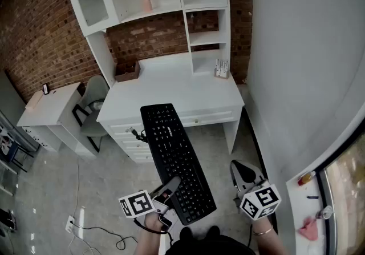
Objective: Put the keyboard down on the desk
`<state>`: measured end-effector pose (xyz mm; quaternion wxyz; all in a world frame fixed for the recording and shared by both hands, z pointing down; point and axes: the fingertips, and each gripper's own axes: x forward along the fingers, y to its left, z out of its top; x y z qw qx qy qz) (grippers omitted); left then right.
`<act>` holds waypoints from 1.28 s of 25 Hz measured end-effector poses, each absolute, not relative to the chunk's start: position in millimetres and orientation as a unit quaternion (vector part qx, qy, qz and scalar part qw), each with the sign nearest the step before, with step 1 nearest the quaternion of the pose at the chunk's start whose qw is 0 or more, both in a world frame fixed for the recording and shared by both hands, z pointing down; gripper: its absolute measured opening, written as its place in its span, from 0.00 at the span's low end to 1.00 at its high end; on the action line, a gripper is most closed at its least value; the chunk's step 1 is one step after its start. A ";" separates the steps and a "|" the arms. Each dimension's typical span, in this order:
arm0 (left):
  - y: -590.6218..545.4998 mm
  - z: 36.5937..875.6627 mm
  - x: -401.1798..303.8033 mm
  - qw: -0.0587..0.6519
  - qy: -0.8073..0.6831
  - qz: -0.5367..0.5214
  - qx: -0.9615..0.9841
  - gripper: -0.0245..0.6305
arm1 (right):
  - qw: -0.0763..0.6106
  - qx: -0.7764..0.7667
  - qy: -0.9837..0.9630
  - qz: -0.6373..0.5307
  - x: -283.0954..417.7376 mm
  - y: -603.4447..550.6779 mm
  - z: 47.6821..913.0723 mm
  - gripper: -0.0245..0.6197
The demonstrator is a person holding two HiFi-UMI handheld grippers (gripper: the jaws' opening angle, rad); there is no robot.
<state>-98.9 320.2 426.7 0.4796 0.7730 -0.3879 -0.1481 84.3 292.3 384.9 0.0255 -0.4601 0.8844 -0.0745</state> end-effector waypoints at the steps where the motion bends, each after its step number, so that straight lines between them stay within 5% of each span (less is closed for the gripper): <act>1: 319.9 427.5 -96.2 0.479 -0.388 -0.147 0.773 0.17 | 0.025 -0.458 0.885 -0.075 85.7 292.2 385.8 0.05; 19: 298.9 440.3 -74.6 0.490 -0.386 -0.128 0.771 0.17 | 0.036 -0.427 0.898 -0.098 96.0 278.0 401.0 0.05; 32: 180.4 459.3 -74.6 0.507 -0.362 -0.116 0.773 0.17 | 0.028 -0.450 0.887 -0.105 97.7 169.2 412.2 0.05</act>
